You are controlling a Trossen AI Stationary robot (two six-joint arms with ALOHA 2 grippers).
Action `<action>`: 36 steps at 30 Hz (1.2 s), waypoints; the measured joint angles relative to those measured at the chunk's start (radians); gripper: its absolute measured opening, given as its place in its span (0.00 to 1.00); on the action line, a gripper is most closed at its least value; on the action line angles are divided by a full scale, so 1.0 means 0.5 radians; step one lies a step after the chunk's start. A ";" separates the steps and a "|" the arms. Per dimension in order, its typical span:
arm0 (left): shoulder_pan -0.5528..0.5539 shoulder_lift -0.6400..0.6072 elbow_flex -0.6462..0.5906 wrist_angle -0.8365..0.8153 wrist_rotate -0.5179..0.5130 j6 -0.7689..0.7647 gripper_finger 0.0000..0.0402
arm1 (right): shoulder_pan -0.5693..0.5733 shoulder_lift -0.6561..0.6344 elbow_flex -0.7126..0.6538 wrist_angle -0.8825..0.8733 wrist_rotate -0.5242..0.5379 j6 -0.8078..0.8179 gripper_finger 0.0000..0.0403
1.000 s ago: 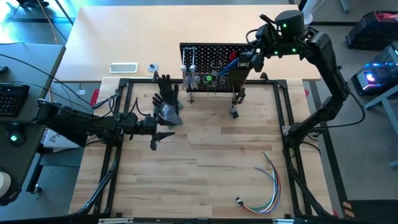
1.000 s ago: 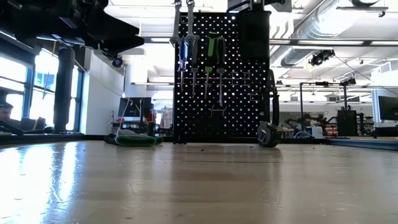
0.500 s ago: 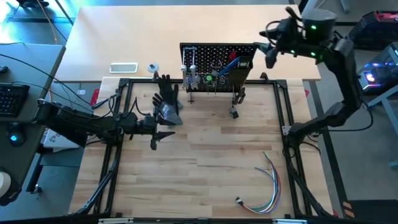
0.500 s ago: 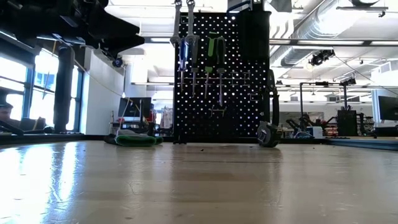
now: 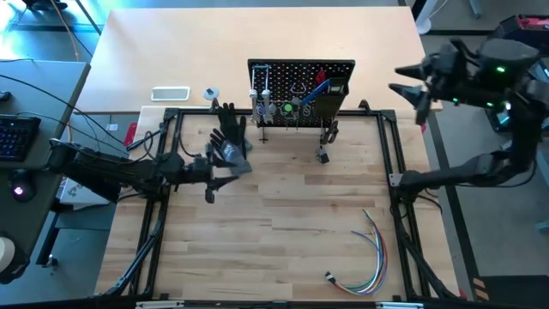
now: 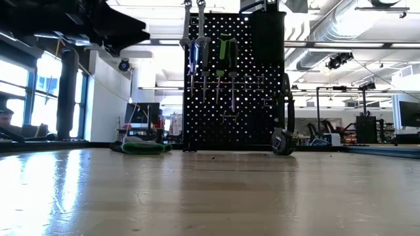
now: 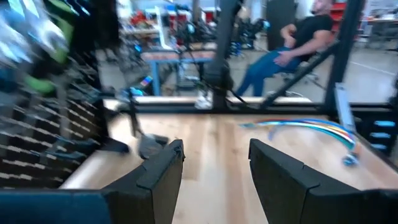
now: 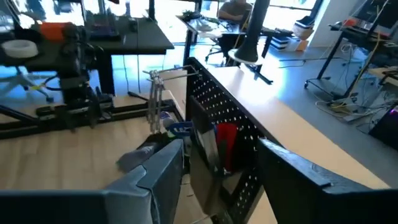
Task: Hang tools onto peg board
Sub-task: Return to Home Position
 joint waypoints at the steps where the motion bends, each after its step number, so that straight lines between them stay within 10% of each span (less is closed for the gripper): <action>1: 0.000 -0.045 0.000 -0.019 -0.038 0.032 0.44 | 0.019 -0.029 0.000 -0.018 0.007 0.017 0.48; 10: 0.000 -0.641 0.000 -0.420 -0.258 0.178 0.44 | 0.100 -0.367 -0.343 -0.040 0.015 0.200 0.44; 25: 0.000 -1.140 0.001 -0.950 -0.306 0.020 0.44 | 0.099 -1.284 -2.413 1.459 -0.406 0.430 0.44; 36: 0.000 -1.298 -0.063 -0.942 -0.421 0.087 0.44 | 0.255 -1.825 -3.363 2.302 -0.424 0.562 0.44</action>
